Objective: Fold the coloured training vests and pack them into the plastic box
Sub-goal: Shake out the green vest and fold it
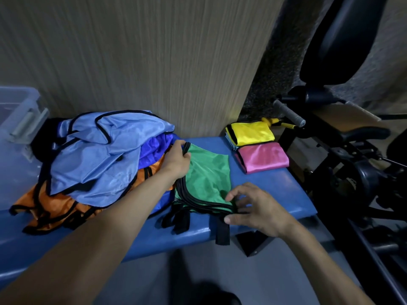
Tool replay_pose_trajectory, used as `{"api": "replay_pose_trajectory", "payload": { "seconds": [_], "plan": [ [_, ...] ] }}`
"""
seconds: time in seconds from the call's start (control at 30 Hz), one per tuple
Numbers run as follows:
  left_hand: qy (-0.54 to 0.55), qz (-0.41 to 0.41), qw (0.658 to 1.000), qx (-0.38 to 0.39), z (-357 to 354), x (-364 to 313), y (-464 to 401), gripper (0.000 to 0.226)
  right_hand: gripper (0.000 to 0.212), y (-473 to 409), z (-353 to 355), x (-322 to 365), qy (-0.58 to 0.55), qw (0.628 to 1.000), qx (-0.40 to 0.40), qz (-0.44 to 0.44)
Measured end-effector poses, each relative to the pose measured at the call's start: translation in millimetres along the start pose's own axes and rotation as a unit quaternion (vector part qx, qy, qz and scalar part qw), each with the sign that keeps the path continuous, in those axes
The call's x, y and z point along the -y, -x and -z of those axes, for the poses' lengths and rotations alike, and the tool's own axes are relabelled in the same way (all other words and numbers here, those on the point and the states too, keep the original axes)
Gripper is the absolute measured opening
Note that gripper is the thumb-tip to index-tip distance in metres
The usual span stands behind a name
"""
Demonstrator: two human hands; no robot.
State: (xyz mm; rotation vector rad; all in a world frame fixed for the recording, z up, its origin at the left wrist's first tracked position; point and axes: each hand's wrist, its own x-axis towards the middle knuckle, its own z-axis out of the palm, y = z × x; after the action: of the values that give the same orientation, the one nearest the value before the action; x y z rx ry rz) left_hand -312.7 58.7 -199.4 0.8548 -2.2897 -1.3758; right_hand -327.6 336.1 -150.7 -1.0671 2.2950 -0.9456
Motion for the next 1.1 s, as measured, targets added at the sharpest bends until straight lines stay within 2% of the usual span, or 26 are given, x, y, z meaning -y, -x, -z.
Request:
{"api": "replay_pose_trajectory", "payload": {
  "seconds": [0.3,0.53,0.63,0.8,0.93,1.03,1.1],
  "plan": [
    [0.017,0.009,1.000,-0.022,0.8,0.4,7.7,0.037,0.026,3.8,-22.1,-12.3,0.012,0.993,-0.093,0.078],
    [0.022,0.019,0.999,-0.041,-1.9,0.3,8.1,0.041,0.027,2.4,-32.3,-11.0,-0.005,0.972,-0.197,0.125],
    [0.038,0.019,0.998,-0.054,-2.7,0.3,5.2,0.046,0.032,2.0,-32.4,-17.6,0.031,0.964,-0.229,0.129],
    [0.006,0.002,0.998,-0.055,-2.4,-4.7,8.8,0.046,0.031,11.4,-31.6,-27.9,0.044,0.975,-0.174,0.134],
    [-0.112,-0.041,0.993,0.010,12.0,-22.4,21.0,0.055,0.038,27.1,-18.5,-26.7,0.096,0.974,-0.123,0.166],
    [-0.266,-0.153,0.952,0.017,24.9,-36.7,44.5,0.058,0.052,37.5,-15.5,-24.3,0.176,0.968,-0.058,0.169],
    [-0.278,-0.272,0.921,0.028,29.2,-41.6,62.4,0.046,0.059,40.0,-17.8,-23.6,0.234,0.955,-0.044,0.175]
  ]
}}
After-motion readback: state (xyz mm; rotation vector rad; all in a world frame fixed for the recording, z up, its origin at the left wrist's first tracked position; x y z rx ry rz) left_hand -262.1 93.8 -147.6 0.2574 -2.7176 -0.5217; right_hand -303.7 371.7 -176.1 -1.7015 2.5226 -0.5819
